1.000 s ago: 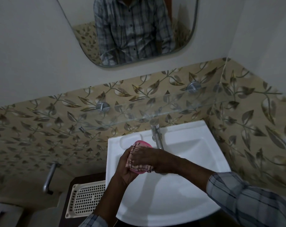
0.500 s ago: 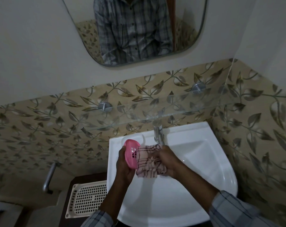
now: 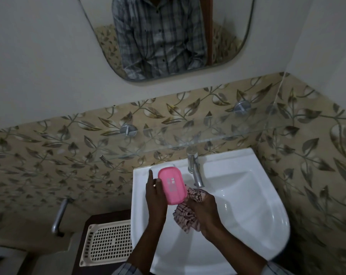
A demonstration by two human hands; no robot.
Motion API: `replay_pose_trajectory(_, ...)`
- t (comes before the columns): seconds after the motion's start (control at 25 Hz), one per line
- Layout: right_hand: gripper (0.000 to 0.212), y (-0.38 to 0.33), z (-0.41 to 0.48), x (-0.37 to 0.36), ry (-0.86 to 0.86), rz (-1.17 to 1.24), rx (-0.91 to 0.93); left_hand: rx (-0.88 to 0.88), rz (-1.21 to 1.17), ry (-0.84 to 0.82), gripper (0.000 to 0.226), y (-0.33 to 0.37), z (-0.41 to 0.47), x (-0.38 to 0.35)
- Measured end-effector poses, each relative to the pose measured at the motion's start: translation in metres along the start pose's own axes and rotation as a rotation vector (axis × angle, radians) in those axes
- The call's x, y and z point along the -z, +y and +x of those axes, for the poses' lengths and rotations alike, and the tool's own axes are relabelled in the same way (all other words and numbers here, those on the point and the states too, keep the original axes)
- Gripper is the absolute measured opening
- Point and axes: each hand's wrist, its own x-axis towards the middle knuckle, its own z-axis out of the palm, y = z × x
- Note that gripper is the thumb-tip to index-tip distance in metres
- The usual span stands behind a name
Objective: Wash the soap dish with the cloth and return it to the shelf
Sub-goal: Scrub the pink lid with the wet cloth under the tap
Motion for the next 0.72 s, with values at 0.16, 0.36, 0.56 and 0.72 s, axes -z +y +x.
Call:
replay_pose_trajectory(0.16, 0.029, 0.004, 0.006, 0.000, 0.029, -0.113, 0.128, -0.017, 0.291, -0.021, 0.056, -0.001, 0.003, -0.004)
replay_pose_trajectory(0.36, 0.024, 0.000, -0.003, -0.012, 0.012, -0.258, 0.252, 0.336, -0.032, -0.230, 0.072, -0.005, 0.004, -0.012)
replay_pose_trajectory(0.56, 0.031, -0.008, 0.028, 0.021, -0.054, 0.302, -0.228, 0.712, -0.758, -0.346, 0.053, 0.006, 0.019, 0.018)
replay_pose_trajectory(0.72, 0.029, -0.015, 0.034, 0.037, -0.095, 0.292, -0.158, 0.904, -0.861, -0.511, 0.057, 0.007, 0.019, 0.034)
